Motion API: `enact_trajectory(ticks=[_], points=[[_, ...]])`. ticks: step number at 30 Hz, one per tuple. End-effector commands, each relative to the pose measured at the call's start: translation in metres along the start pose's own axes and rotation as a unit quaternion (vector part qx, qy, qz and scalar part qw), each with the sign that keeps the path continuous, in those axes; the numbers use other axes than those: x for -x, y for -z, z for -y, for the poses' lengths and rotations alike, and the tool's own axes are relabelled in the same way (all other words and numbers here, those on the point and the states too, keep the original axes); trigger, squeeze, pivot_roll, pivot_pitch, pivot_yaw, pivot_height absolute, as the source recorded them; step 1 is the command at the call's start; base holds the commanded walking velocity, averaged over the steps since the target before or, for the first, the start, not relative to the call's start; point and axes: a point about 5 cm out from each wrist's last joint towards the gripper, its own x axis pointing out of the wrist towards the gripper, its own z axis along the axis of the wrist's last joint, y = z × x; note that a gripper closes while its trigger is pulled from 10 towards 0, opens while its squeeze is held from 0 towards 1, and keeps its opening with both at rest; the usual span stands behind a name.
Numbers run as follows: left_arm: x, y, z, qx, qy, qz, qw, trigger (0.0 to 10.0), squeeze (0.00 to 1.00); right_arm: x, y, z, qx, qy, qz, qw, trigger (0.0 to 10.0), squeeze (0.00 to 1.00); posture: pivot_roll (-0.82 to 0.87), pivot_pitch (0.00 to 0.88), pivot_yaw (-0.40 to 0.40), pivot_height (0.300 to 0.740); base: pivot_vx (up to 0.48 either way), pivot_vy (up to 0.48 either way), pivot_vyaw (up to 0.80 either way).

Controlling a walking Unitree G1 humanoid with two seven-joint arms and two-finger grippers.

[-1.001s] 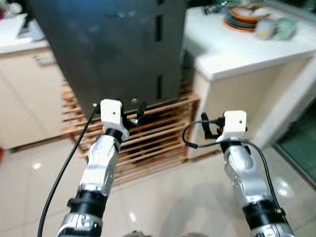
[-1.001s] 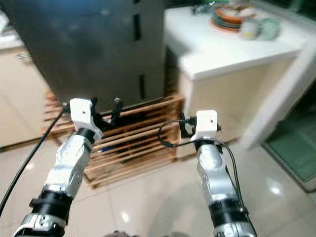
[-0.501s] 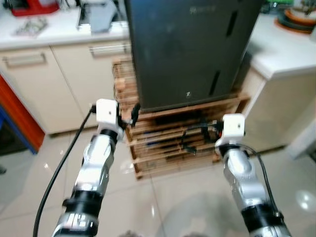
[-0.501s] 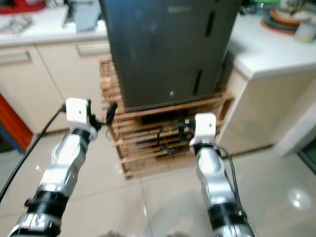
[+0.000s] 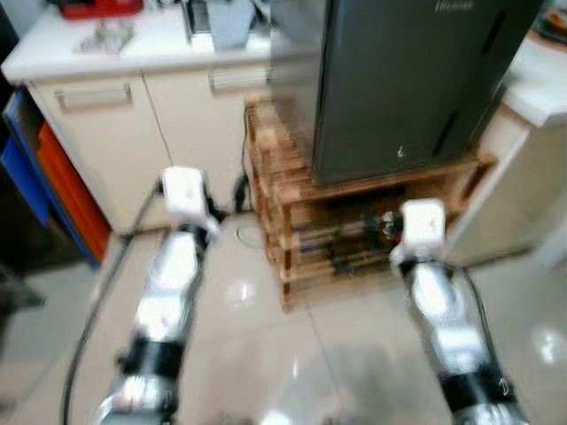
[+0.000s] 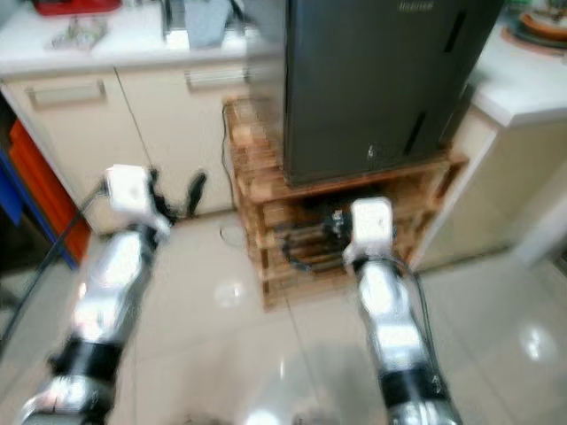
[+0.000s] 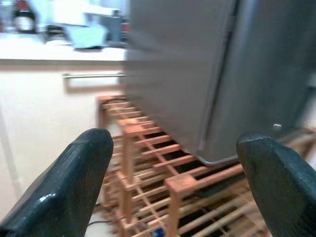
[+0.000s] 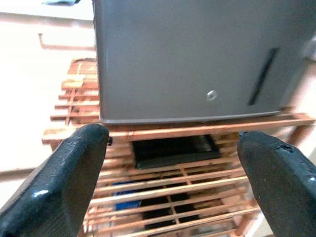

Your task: Restocking fridge

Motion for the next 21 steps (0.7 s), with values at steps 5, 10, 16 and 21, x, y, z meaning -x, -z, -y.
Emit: enact_trajectory(ticks=[5, 10, 16, 21], points=[[-0.004, -0.013, -0.003, -0.004, -0.002, 0.022, 1.0, 10.0, 0.0, 0.0, -0.005, -0.004, 0.0, -0.008, 0.011, 1.0, 10.0, 0.0, -0.1, 0.0, 0.021, 0.74, 0.0, 0.48, -0.76], [-0.006, -0.016, -0.003, -0.013, 0.002, 0.027, 1.0, 10.0, 0.0, 0.001, -0.005, -0.002, -0.006, -0.003, 0.013, 1.0, 10.0, 0.0, -0.1, 0.0, 0.026, 0.74, 0.0, 0.48, -0.76], [0.001, -0.009, -0.01, -0.035, 0.007, -0.006, 0.999, 10.0, 0.0, 0.007, -0.006, 0.001, -0.032, 0.007, 0.015, 0.999, 10.0, 0.0, -0.09, 0.0, 0.031, 0.74, 0.0, 0.48, -0.75], [0.043, 0.022, -0.036, -0.074, 0.017, -0.138, 0.987, 10.0, 0.0, 0.042, 0.004, 0.007, -0.038, -0.008, -0.015, 0.999, 10.0, 0.0, -0.07, 0.0, 0.021, 0.74, 0.0, 0.096, -0.73]])
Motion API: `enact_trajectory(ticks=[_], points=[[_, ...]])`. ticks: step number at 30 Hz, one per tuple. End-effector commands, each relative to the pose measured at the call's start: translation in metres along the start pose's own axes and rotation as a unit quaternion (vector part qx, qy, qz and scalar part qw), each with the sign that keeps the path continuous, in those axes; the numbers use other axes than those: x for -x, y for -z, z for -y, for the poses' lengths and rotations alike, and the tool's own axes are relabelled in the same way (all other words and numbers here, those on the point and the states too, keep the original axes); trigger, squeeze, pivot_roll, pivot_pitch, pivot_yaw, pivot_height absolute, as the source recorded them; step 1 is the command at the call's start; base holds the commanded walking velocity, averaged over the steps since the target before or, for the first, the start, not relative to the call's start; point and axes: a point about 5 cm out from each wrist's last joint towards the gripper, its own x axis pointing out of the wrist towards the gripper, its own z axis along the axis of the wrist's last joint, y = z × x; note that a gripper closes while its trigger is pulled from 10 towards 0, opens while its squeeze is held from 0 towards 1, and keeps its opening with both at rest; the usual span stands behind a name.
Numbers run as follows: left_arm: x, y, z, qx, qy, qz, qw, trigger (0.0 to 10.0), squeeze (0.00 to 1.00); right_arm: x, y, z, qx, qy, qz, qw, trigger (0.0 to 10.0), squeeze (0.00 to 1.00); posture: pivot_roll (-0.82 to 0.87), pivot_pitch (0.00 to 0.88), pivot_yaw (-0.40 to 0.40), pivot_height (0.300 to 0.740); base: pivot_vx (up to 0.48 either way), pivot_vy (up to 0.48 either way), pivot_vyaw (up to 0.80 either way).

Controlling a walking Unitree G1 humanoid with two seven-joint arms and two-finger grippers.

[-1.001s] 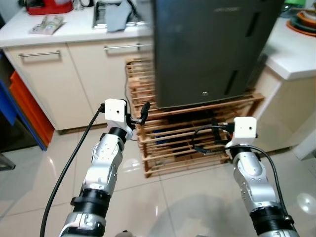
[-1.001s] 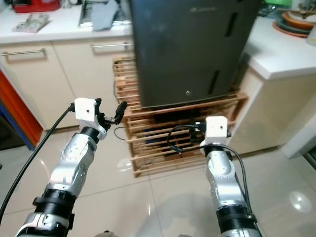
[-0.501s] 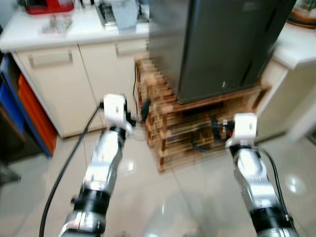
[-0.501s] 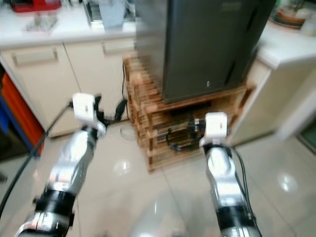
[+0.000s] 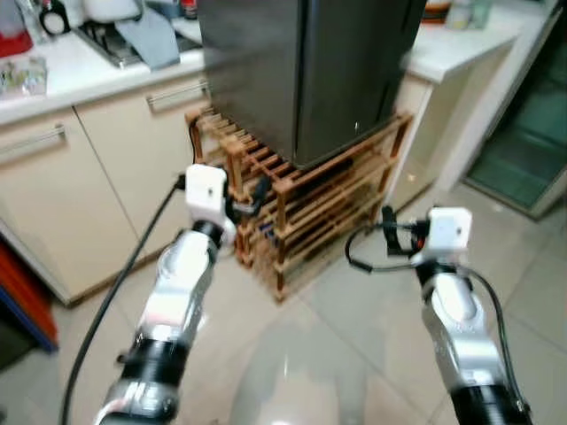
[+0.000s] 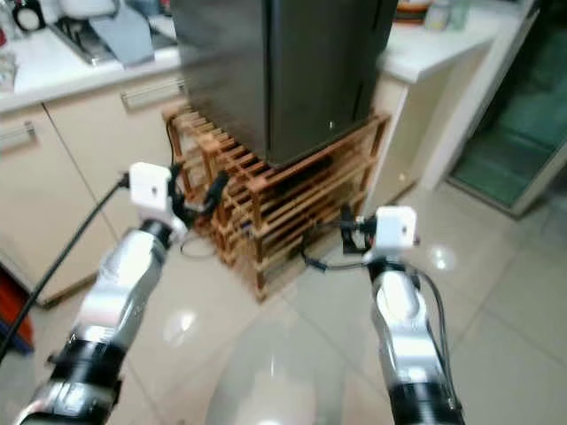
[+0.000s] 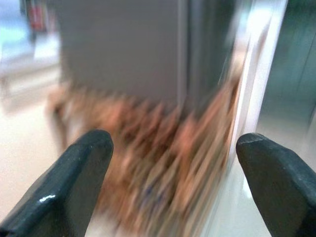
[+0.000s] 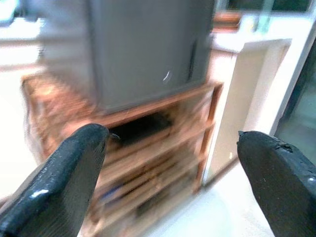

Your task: Restocking fridge

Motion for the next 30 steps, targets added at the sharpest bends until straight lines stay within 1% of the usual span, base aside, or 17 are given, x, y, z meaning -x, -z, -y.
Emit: enact_trajectory(ticks=[1, 2, 3, 5, 6, 7, 8, 9, 12, 17, 22, 26, 30], points=[[0.001, 0.0, 0.011, 0.01, 0.022, -0.011, 1.0, 10.0, 0.0, 0.002, -0.008, 0.008, 0.006, 0.004, 0.005, 1.0, 10.0, 0.0, -0.08, 0.0, 0.02, 0.74, 0.0, 0.0, -0.73], [0.006, -0.009, 0.013, 0.042, 0.009, 0.023, 0.999, 10.0, 0.0, 0.005, -0.01, 0.013, 0.016, 0.012, 0.013, 1.0, 10.0, 0.0, -0.08, 0.0, 0.01, 0.74, 0.0, 0.0, 0.0], [0.005, -0.015, 0.014, 0.052, 0.002, 0.046, 0.998, 10.0, 0.0, 0.005, -0.012, 0.014, 0.019, 0.014, 0.018, 1.0, 10.0, 0.0, -0.08, 0.0, 0.01, 0.74, 0.0, 0.0, 0.0], [0.005, -0.015, 0.014, 0.052, 0.002, 0.046, 0.998, 10.0, 0.0, 0.005, -0.012, 0.014, 0.019, 0.014, 0.018, 1.0, 10.0, 0.0, -0.08, 0.0, 0.01, 0.74, 0.0, 0.0, 0.0], [-0.007, -0.042, 0.017, 0.059, -0.029, 0.11, 0.992, 10.0, 0.0, -0.004, -0.022, 0.013, 0.023, 0.012, 0.037, 0.999, 10.0, 0.0, -0.08, 0.0, 0.009, 0.74, 0.442, 0.0, 0.0], [-0.013, -0.059, 0.02, 0.062, -0.03, 0.139, 0.988, 10.0, 0.0, -0.009, -0.029, 0.012, 0.026, 0.012, 0.049, 0.998, 10.0, 0.0, -0.09, 0.0, 0.008, 0.74, 0.442, 0.0, 0.0], [-0.013, -0.059, 0.02, 0.062, -0.03, 0.139, 0.988, 10.0, 0.0, -0.009, -0.029, 0.012, 0.026, 0.012, 0.049, 0.998, 10.0, 0.0, -0.09, 0.0, 0.008, 0.74, 0.442, 0.0, 0.0], [-0.018, -0.077, 0.024, 0.065, -0.025, 0.165, 0.984, 10.0, 0.0, -0.013, -0.037, 0.012, 0.028, 0.013, 0.061, 0.998, 10.0, 0.0, -0.09, 0.0, 0.011, 0.74, 0.446, 0.0, 0.0], [-0.024, -0.087, 0.029, 0.071, -0.01, 0.173, 0.982, 10.0, 0.0, -0.021, -0.043, 0.012, 0.03, 0.019, 0.069, 0.997, 10.0, 0.0, -0.11, 0.0, 0.02, 0.74, 0.446, 0.0, 0.0], [-0.025, -0.084, 0.03, 0.067, 0.009, 0.162, 0.984, 10.0, 0.0, -0.029, -0.05, 0.011, 0.029, 0.021, 0.083, 0.996, 10.0, 0.0, -0.12, 0.0, 0.03, 0.74, 0.46, 0.0, 0.0], [-0.029, -0.082, 0.03, 0.071, -0.002, 0.157, 0.985, 10.0, 0.0, -0.031, -0.047, 0.011, 0.03, 0.023, 0.077, 0.996, 10.0, 0.0, -0.11, 0.0, 0.029, 0.74, 0.478, 0.0, 0.0], [-0.031, -0.081, 0.03, 0.074, -0.008, 0.152, 0.986, 10.0, 0.0, -0.033, -0.045, 0.006, 0.027, 0.018, 0.074, 0.997, 10.0, 0.0, -0.11, 0.0, 0.027, 0.74, 0.48, 0.0, 0.0], [-0.033, -0.08, 0.026, 0.082, -0.017, 0.148, 0.985, 10.0, 0.0, -0.034, -0.044, 0.001, 0.026, 0.009, 0.073, 0.997, 10.0, 0.0, -0.11, 0.0, 0.025, 0.74, 0.48, 0.0, 0.0]])
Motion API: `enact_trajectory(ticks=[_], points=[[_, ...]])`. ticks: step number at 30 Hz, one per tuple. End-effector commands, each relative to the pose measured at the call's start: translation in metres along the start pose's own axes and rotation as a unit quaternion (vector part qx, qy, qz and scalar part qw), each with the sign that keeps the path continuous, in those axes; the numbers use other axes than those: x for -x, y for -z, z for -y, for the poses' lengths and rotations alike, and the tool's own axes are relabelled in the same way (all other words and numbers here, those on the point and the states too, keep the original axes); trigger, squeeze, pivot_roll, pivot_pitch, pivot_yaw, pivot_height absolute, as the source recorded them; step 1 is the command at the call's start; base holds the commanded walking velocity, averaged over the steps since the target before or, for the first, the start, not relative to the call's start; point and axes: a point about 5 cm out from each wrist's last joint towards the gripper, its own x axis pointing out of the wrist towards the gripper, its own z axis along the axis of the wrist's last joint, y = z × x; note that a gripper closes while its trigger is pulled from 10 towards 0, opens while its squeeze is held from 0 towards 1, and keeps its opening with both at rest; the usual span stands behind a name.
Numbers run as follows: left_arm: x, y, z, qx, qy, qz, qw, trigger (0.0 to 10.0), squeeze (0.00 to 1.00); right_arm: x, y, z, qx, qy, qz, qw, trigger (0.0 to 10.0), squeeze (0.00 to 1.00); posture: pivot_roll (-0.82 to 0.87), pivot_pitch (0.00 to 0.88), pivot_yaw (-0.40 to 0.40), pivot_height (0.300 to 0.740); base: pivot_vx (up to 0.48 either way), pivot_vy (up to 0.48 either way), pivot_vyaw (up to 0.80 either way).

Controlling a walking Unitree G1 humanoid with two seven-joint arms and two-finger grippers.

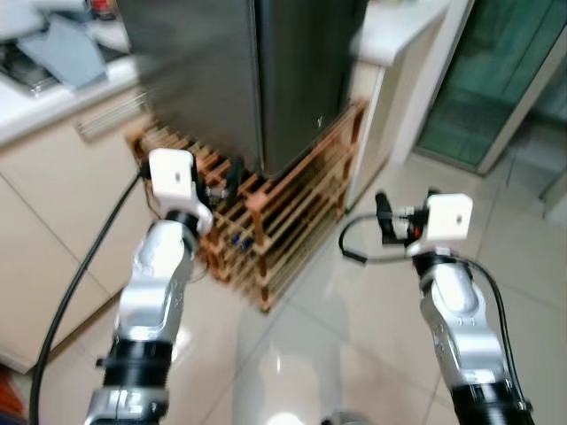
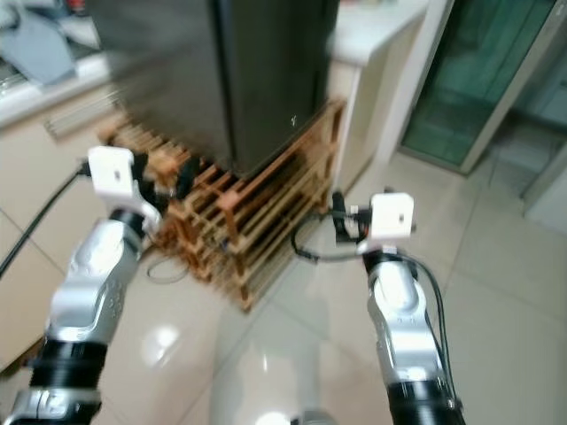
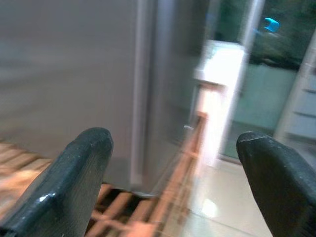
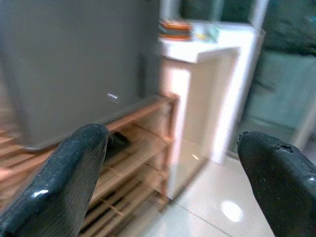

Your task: Restocking fridge

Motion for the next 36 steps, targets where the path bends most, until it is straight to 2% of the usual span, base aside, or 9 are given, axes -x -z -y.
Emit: enact_trajectory(ticks=[1, 7, 16, 23, 28, 32, 36], points=[[0.0, -0.006, -0.014, -0.011, -0.021, 0.006, 1.0, 10.0, 0.0, -0.003, -0.007, -0.008, -0.004, -0.012, 0.018, 1.0, 10.0, 0.0, -0.11, 0.0, 0.025, 0.74, 0.48, 0.0, 0.0], [-0.003, -0.011, -0.017, -0.002, -0.039, 0.02, 0.999, 10.0, 0.0, -0.005, -0.006, -0.008, -0.003, -0.014, 0.017, 1.0, 10.0, 0.0, -0.11, 0.0, 0.024, 0.74, 0.48, 0.0, 0.0], [-0.008, -0.014, -0.014, -0.015, -0.043, 0.027, 0.999, 10.0, 0.0, -0.01, -0.004, -0.011, 0.009, -0.019, 0.009, 1.0, 10.0, 0.0, -0.1, 0.0, 0.023, 0.74, 0.48, 0.0, 0.0], [-0.012, -0.015, -0.019, -0.025, -0.063, 0.023, 0.997, 10.0, 0.0, -0.009, 0.0, -0.013, 0.01, -0.02, 0.003, 1.0, 10.0, 0.0, -0.1, 0.0, 0.028, 0.74, 0.0, 0.0, -0.8], [-0.015, -0.019, -0.02, -0.031, -0.065, 0.029, 0.997, 10.0, 0.0, -0.008, 0.0, -0.014, 0.007, -0.022, 0.007, 1.0, 10.0, 0.0, -0.11, 0.0, 0.031, 0.74, 0.0, 0.0, 0.0], [-0.017, -0.023, -0.016, -0.036, -0.046, 0.035, 0.998, 10.0, 0.0, -0.008, 0.001, -0.013, 0.008, -0.022, 0.008, 1.0, 10.0, 0.0, -0.11, 0.0, 0.033, 0.74, 0.0, 0.0, 0.0], [-0.016, -0.023, -0.017, -0.061, -0.035, 0.028, 0.997, 10.0, 0.0, -0.008, 0.001, -0.013, 0.01, -0.022, 0.009, 1.0, 10.0, 0.0, -0.11, 0.0, 0.034, 0.74, 0.0, 0.0, 0.0]])
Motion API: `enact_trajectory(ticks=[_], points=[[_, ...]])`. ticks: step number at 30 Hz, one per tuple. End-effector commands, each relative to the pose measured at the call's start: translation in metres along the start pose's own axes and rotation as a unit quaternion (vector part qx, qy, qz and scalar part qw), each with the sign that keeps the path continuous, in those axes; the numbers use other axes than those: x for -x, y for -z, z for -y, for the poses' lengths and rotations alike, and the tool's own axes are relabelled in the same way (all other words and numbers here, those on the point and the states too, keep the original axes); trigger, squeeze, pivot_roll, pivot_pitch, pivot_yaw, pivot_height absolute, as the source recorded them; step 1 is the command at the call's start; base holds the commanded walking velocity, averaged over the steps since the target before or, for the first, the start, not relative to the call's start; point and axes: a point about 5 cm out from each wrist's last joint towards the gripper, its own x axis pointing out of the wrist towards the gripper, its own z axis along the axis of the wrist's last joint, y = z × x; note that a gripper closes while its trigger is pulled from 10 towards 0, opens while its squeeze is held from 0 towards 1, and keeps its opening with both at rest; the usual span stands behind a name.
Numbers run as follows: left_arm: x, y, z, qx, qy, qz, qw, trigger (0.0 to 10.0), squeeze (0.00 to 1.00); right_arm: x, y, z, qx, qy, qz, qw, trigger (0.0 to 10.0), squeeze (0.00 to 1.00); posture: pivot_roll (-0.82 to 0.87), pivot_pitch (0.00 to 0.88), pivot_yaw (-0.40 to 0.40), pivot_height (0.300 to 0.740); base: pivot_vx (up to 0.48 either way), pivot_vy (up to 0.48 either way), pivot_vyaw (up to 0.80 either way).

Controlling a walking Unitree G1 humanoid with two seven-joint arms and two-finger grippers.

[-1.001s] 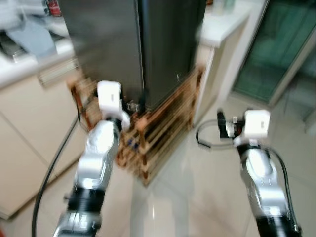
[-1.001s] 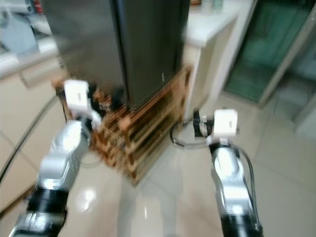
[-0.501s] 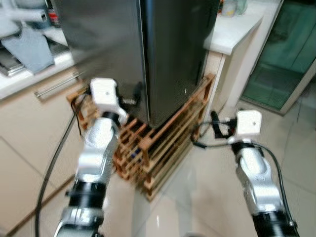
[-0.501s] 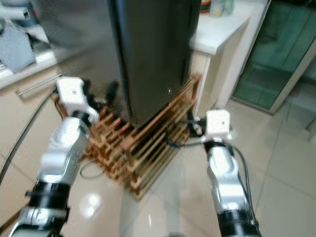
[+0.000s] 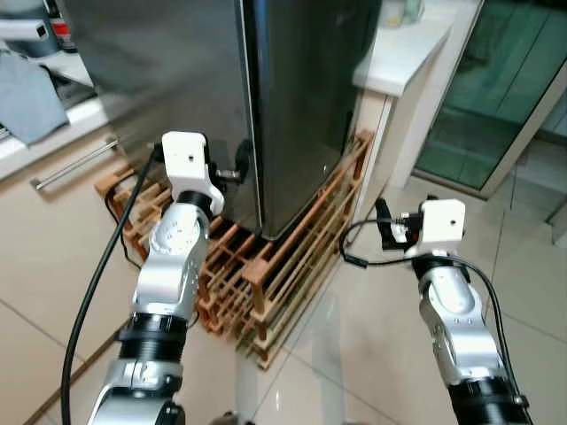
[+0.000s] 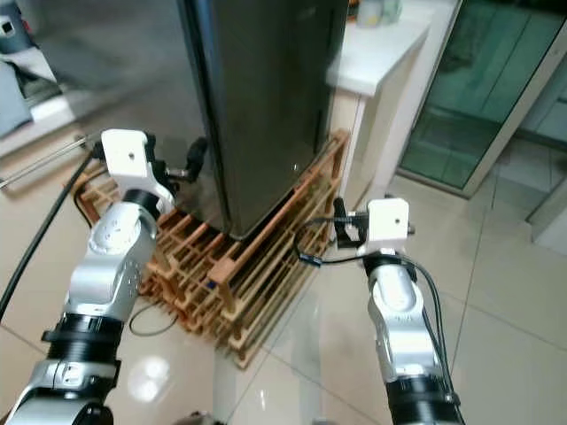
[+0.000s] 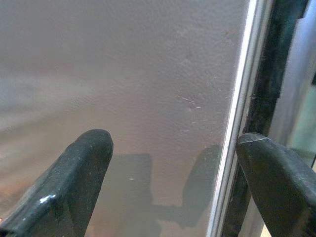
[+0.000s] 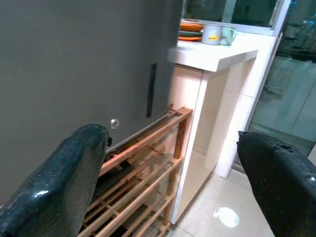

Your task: Restocking fridge

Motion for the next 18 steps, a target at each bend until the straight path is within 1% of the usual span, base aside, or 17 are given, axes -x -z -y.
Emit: enact_trajectory(ticks=[1, 3, 4, 6, 10, 15, 17, 18], points=[[-0.002, -0.006, -0.002, -0.032, 0.006, 0.004, 0.999, 10.0, 0.0, -0.002, -0.003, 0.001, 0.002, 0.0, 0.008, 1.0, 10.0, 0.0, -0.11, 0.0, 0.034, 0.74, 0.0, 0.0, 0.0], [-0.003, -0.005, -0.014, -0.047, -0.012, -0.006, 0.999, 10.0, 0.0, -0.002, -0.001, 0.0, 0.005, -0.005, 0.001, 1.0, 10.0, 0.0, -0.1, 0.0, 0.032, 0.74, 0.0, 0.0, 0.0], [-0.004, -0.004, -0.016, -0.045, -0.014, -0.011, 0.999, 10.0, 0.0, -0.003, 0.0, -0.001, 0.007, -0.007, -0.002, 1.0, 10.0, 0.0, -0.1, 0.0, 0.032, 0.74, 0.0, 0.0, -0.68], [-0.005, -0.004, -0.018, -0.04, -0.011, -0.013, 0.999, 10.0, 0.0, -0.003, 0.001, -0.002, 0.008, -0.009, -0.006, 1.0, 10.0, 0.0, -0.1, 0.0, 0.031, 0.74, 0.0, 0.0, -0.73], [-0.005, -0.005, -0.018, -0.046, -0.004, -0.01, 0.999, 10.0, 0.0, -0.003, 0.001, -0.003, 0.007, -0.013, -0.003, 1.0, 10.0, 0.0, -0.1, 0.0, 0.032, 0.74, 0.0, 0.0, -0.77], [-0.011, -0.012, -0.023, -0.038, -0.007, -0.008, 0.999, 10.0, 0.0, -0.004, -0.001, -0.005, 0.005, -0.019, 0.005, 1.0, 10.0, 0.0, -0.09, 0.0, 0.028, 0.74, 0.0, 0.0, 0.0], [-0.011, -0.012, -0.022, -0.031, -0.001, -0.009, 0.999, 10.0, 0.0, -0.004, -0.001, -0.005, 0.005, -0.02, 0.005, 1.0, 10.0, 0.0, -0.09, 0.0, 0.029, 0.74, 0.0, 0.0, 0.0], [-0.011, -0.013, -0.019, -0.024, 0.011, -0.01, 1.0, 10.0, 0.0, -0.004, -0.001, -0.005, 0.006, -0.02, 0.005, 1.0, 10.0, 0.0, -0.09, 0.0, 0.029, 0.74, 0.0, 0.0, 0.0]])
